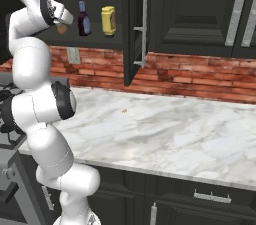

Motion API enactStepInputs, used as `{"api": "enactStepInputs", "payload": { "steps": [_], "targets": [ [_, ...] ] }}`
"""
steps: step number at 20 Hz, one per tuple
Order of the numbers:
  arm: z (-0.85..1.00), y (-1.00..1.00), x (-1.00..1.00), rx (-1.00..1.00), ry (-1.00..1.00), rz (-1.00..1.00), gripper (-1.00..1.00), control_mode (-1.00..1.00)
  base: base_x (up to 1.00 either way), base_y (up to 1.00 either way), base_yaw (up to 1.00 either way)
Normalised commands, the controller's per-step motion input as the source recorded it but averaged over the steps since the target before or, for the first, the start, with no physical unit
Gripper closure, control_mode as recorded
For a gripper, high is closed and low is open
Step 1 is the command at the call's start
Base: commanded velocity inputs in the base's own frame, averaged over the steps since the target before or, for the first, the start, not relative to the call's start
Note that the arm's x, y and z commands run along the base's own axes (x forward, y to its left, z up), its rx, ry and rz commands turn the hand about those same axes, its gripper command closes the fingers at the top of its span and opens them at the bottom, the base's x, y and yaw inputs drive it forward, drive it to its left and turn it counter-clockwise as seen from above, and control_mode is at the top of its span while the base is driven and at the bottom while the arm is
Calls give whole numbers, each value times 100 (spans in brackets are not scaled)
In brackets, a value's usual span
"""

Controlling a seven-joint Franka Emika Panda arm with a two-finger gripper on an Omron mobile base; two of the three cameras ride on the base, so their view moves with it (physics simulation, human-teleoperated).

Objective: There are various items on the counter. Only move the condiments/shakers into the cabinet.

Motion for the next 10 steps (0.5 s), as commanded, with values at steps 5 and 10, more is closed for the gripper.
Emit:
{"api": "enactStepInputs", "payload": {
  "steps": [5, 10],
  "targets": [
    [-15, 0, 0, -6, 0, 0, 100, -100, 0, 0, 0],
    [-13, 0, 1, -3, 0, 0, 100, -100, 0, 0, 0]
  ]
}}
